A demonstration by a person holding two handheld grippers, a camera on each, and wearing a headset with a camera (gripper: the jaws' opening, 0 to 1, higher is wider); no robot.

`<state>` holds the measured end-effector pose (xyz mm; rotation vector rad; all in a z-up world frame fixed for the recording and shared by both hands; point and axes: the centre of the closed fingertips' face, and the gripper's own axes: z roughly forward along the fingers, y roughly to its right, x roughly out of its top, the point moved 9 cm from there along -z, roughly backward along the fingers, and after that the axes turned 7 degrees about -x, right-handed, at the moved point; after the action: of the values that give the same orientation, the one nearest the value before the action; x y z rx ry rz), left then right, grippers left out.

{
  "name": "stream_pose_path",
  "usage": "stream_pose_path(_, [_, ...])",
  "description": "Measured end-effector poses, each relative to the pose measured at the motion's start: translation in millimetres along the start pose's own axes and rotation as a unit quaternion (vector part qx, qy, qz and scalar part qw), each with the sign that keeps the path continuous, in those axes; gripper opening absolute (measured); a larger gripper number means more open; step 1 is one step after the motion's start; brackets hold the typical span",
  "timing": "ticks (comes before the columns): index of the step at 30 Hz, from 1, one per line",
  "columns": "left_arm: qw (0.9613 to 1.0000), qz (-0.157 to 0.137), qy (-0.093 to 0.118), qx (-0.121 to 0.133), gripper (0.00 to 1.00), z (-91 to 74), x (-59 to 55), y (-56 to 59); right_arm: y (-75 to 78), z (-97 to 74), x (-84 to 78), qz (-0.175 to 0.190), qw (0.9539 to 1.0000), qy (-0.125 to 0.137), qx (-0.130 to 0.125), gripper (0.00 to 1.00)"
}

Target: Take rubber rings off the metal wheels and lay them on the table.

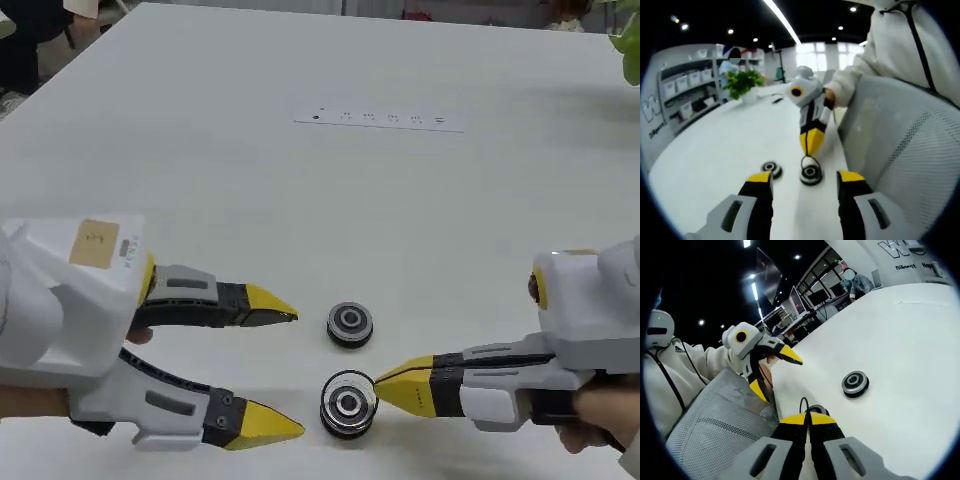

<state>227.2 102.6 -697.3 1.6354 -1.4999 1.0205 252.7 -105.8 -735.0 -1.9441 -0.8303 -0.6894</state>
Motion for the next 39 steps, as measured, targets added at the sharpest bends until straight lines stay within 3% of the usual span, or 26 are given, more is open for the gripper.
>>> stream_pose_path(18, [0.9987,-0.023,0.004,0.046,0.76,-46.0,-7.7,9.6,-10.1,-6.8,14.5,-0.017,0.9998,0.011,-0.003,0.0])
stream_pose_path(21, [0.9982,-0.023,-0.002,0.056,0.78,-53.8,-11.1,11.7,-11.8,-7.9,16.4,-0.018,0.9998,0.011,-0.002,0.0])
stream_pose_path(29, [0.9942,-0.047,0.01,0.096,0.82,-73.2,-20.6,18.9,-17.2,-8.5,21.3,-0.026,0.9996,0.009,0.002,0.0])
stream_pose_path(39, [0.9899,-0.075,0.014,0.119,0.82,-80.3,-34.5,33.6,-22.2,-3.1,31.4,-0.032,0.9995,0.002,0.006,0.0])
